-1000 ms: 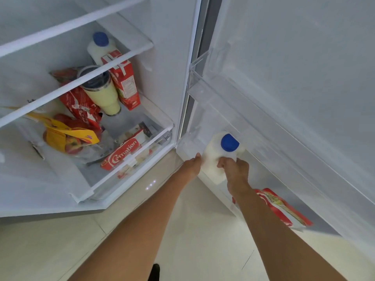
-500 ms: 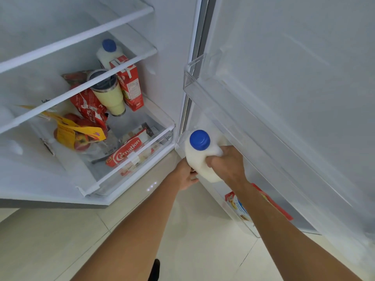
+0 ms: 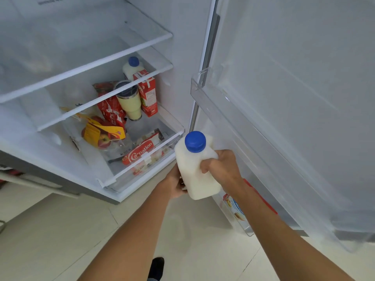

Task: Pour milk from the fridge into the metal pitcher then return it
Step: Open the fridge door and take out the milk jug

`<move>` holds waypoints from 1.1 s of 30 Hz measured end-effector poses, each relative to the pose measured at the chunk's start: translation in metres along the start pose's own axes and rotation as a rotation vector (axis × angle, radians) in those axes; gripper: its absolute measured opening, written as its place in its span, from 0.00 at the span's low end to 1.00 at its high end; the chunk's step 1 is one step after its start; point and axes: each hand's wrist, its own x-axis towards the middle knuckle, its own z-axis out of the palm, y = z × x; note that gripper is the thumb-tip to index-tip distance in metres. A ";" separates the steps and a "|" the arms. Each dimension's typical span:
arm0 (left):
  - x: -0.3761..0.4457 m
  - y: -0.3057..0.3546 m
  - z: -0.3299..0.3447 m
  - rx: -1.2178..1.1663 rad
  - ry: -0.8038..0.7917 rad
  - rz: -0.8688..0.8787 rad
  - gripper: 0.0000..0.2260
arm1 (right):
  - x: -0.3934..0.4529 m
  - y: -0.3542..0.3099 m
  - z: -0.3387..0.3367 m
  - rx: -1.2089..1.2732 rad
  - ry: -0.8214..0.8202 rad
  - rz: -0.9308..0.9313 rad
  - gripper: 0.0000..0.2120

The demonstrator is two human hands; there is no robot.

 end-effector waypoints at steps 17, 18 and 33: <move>-0.158 0.002 0.010 -0.162 0.108 0.047 0.22 | -0.129 -0.081 -0.028 0.100 -0.093 -0.170 0.07; -0.172 0.004 0.014 -0.163 0.098 0.059 0.21 | -0.141 -0.090 -0.033 0.102 -0.097 -0.188 0.09; -0.360 0.020 0.053 0.004 0.033 0.081 0.24 | -0.296 -0.176 -0.106 0.309 -0.292 -0.482 0.13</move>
